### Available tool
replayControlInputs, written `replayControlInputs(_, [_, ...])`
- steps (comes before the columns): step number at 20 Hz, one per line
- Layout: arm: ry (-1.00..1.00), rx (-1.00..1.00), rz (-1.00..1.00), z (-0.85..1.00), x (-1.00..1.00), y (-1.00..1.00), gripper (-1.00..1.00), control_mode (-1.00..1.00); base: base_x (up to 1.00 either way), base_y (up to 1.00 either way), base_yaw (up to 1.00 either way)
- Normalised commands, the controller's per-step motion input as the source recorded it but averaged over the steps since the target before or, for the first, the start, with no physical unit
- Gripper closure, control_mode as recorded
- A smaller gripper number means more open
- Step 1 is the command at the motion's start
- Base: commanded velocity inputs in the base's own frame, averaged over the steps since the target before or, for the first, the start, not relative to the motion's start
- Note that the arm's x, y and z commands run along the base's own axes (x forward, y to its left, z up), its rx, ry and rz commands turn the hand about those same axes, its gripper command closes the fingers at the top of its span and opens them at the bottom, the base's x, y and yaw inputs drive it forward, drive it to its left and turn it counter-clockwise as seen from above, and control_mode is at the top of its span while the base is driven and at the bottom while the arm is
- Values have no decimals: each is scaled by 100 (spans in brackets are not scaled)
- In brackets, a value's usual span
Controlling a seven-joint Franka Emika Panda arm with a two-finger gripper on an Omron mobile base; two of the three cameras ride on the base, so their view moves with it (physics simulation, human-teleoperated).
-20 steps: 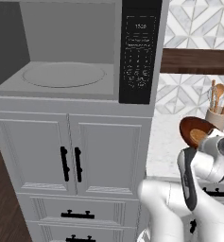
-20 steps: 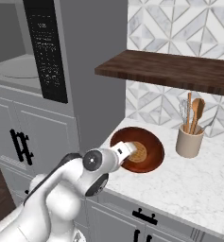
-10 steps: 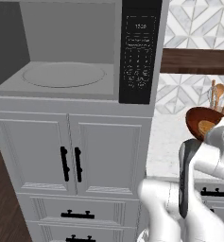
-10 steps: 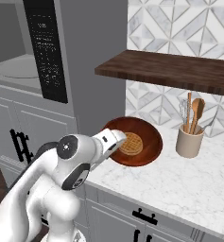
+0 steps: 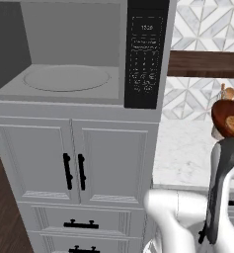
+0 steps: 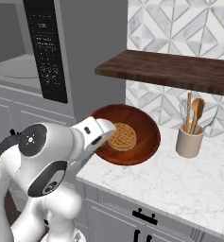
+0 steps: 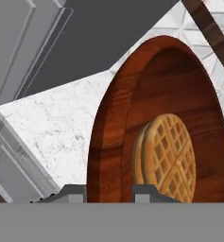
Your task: Open the microwave, place the bowl with waffle inside the microwave, then close the microwave door and turn it on.
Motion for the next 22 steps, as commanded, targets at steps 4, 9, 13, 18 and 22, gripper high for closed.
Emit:
replayControlInputs(4, [0, 0, 0, 31, -64, 65, 100, -100, 0, 0, 0])
replayControlInputs(9, [-1, -1, 9, 18, -39, 99, 100, -100, 0, 0, 0])
replayControlInputs(13, [-7, -3, 17, 23, -51, 100, 100, -100, 0, 0, 0])
replayControlInputs(18, [-4, -5, 20, 36, -59, 97, 100, -100, 0, 0, 0])
replayControlInputs(22, [0, -3, 23, 26, -13, 100, 100, -100, 0, 0, 0])
